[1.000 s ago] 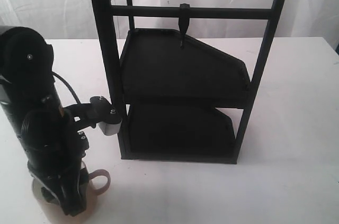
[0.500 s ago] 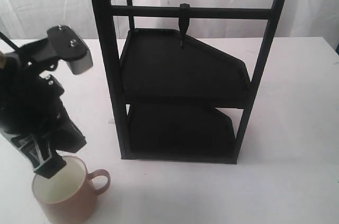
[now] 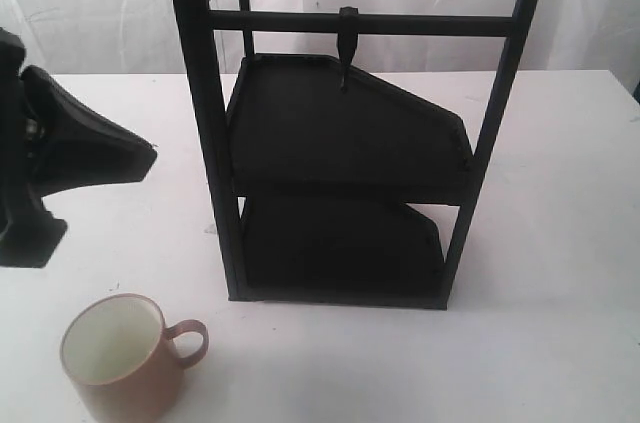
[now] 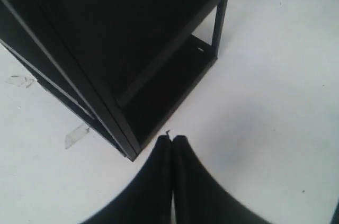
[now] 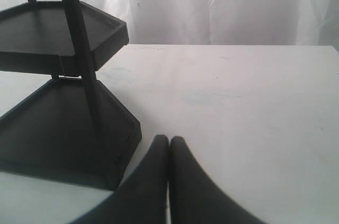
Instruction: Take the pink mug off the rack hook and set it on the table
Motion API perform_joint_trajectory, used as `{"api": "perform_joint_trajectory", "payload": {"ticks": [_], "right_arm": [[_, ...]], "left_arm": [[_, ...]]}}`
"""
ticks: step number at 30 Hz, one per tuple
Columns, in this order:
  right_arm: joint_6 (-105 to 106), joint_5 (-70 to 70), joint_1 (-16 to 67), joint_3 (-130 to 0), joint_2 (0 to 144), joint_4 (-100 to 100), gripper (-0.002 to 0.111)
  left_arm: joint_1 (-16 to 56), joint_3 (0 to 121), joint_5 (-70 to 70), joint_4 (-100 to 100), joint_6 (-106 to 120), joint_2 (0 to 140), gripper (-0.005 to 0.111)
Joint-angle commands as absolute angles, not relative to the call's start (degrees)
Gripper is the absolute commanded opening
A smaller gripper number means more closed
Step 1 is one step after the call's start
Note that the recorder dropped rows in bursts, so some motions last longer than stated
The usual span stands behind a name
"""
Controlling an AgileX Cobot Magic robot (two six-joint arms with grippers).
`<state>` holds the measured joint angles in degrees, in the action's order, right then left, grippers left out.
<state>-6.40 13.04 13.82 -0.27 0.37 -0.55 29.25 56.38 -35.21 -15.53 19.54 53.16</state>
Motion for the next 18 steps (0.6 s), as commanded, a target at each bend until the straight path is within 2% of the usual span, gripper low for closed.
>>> {"api": "perform_joint_trajectory", "payload": {"ticks": [1,10,18], "right_arm": [[-6.30,12.74,13.61,0.00,0.00,-0.37,0.000],[-6.30,12.74,13.61,0.00,0.00,-0.37,0.000],[-6.30,12.74,13.61,0.00,0.00,-0.37,0.000]], "left_arm": [[29.32,49.06,-27.69,-16.75,19.29,47.56,0.000],[29.32,35.88,-19.06,-19.64,19.51,38.39,0.000],[29.32,34.46,-21.28,-19.64,19.25,36.67,0.000]]}}
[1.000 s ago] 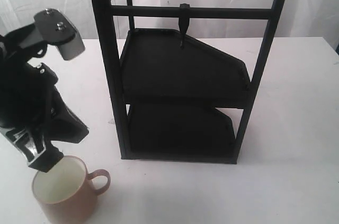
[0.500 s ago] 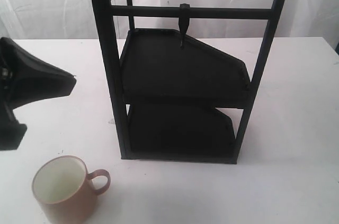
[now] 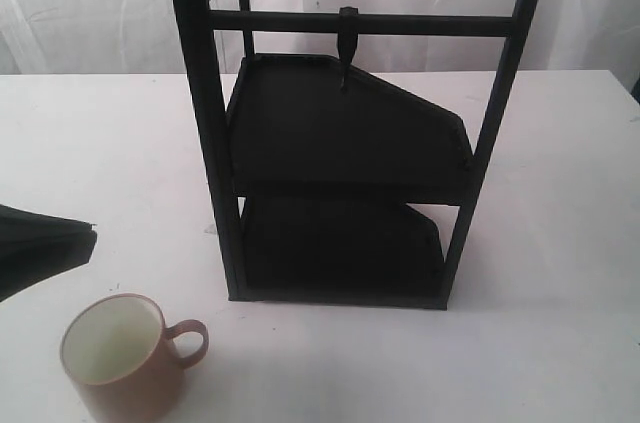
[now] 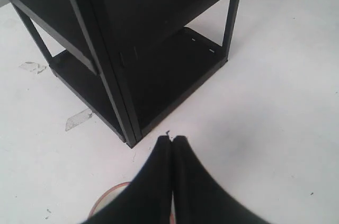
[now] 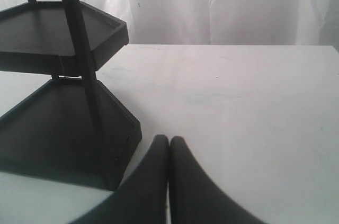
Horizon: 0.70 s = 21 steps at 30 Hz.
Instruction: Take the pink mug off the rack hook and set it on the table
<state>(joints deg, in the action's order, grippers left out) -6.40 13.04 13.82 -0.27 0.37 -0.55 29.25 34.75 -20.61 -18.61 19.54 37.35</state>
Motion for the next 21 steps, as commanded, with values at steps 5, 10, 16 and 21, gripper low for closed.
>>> {"api": "perform_joint_trajectory", "payload": {"ticks": [5,10,16,21], "right_arm": [[-6.30,12.74,13.61,0.00,0.00,-0.37,0.000],[-6.30,12.74,13.61,0.00,0.00,-0.37,0.000],[-6.30,12.74,13.61,0.00,0.00,-0.37,0.000],[-6.30,12.74,13.61,0.00,0.00,-0.37,0.000]], "left_arm": [[29.32,34.46,-21.17,-19.64,19.25,36.67,0.000],[29.32,34.46,-21.16,-19.64,19.40,36.67,0.000],[29.32,34.46,-20.65,-17.46,19.49,36.67,0.000],[29.32,33.15,-15.41,-12.29,19.49,36.67,0.000]]}}
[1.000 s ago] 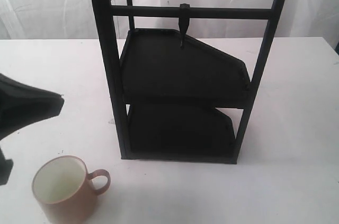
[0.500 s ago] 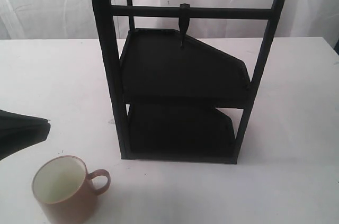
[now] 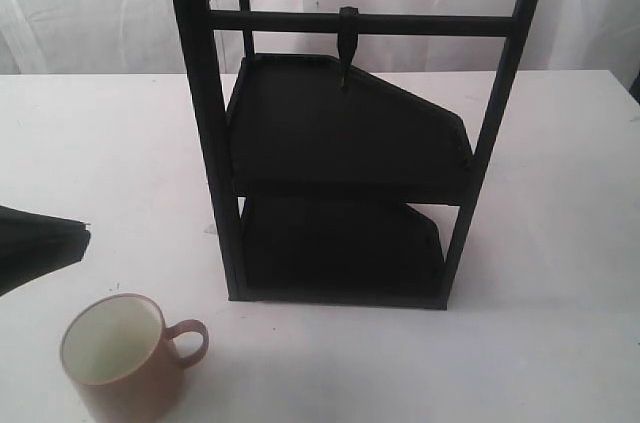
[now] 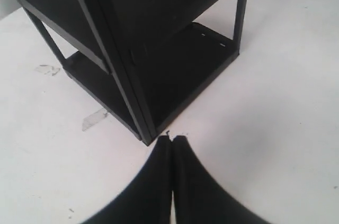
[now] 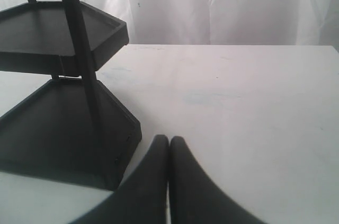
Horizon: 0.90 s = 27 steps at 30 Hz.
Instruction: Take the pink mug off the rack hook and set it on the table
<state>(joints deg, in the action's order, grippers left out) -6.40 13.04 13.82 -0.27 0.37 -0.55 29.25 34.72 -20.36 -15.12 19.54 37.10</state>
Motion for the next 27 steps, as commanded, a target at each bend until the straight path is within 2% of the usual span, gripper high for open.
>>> {"api": "perform_joint_trajectory", "payload": {"ticks": [1,6,9,18,21,27], "right_arm": [[-6.30,12.73,13.61,0.00,0.00,-0.51,0.000],[-6.30,12.73,13.61,0.00,0.00,-0.41,0.000],[-6.30,12.73,13.61,0.00,0.00,-0.41,0.000],[-6.30,12.73,13.61,0.00,0.00,-0.41,0.000],[-6.30,12.73,13.61,0.00,0.00,-0.41,0.000],[-6.30,12.73,13.61,0.00,0.00,-0.41,0.000]], "left_arm": [[29.32,32.36,-11.68,-12.28,19.49,36.67,0.000],[29.32,22.19,11.22,-5.95,19.17,34.01,0.000],[29.32,15.42,19.60,-4.56,18.79,31.15,0.000],[29.15,3.78,9.39,-4.56,8.71,19.67,0.000],[26.77,0.00,9.39,-4.68,8.96,13.00,0.000],[24.44,0.00,-3.01,-5.11,8.15,2.20,0.000]]}}
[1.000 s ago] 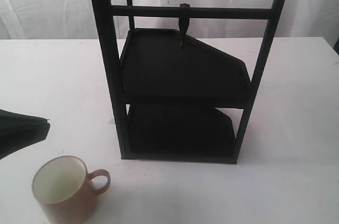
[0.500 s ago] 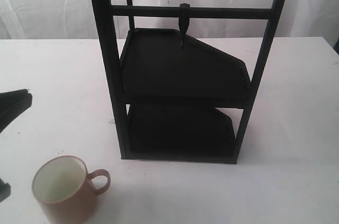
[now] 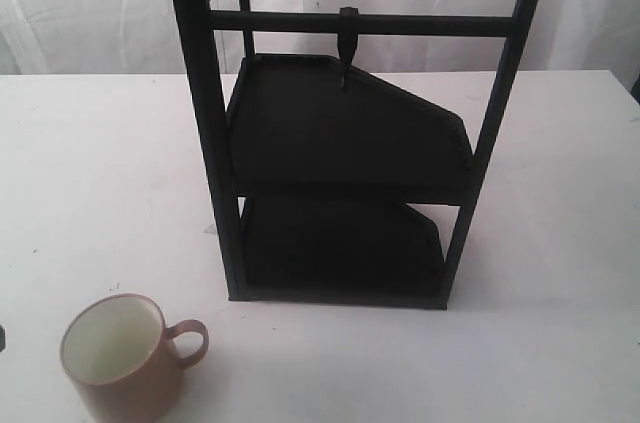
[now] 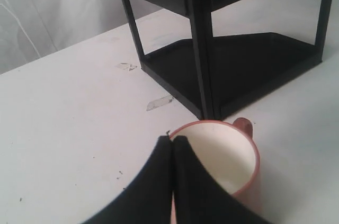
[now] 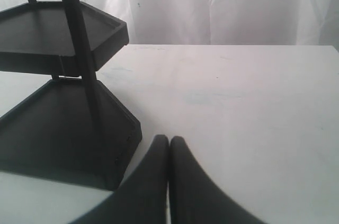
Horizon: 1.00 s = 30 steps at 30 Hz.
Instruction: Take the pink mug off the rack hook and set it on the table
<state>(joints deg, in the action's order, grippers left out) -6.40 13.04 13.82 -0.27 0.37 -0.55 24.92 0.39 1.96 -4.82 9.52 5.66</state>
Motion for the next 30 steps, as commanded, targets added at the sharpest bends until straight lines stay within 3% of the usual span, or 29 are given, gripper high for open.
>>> {"api": "perform_joint_trajectory", "payload": {"ticks": [1,30], "right_arm": [[-6.30,12.73,13.61,0.00,0.00,-0.41,0.000],[-6.30,12.73,13.61,0.00,0.00,-0.41,0.000]], "left_arm": [[24.44,0.00,-4.10,-5.11,7.39,1.11,0.000],[24.44,0.00,-5.18,-5.00,7.64,0.00,0.000]]}}
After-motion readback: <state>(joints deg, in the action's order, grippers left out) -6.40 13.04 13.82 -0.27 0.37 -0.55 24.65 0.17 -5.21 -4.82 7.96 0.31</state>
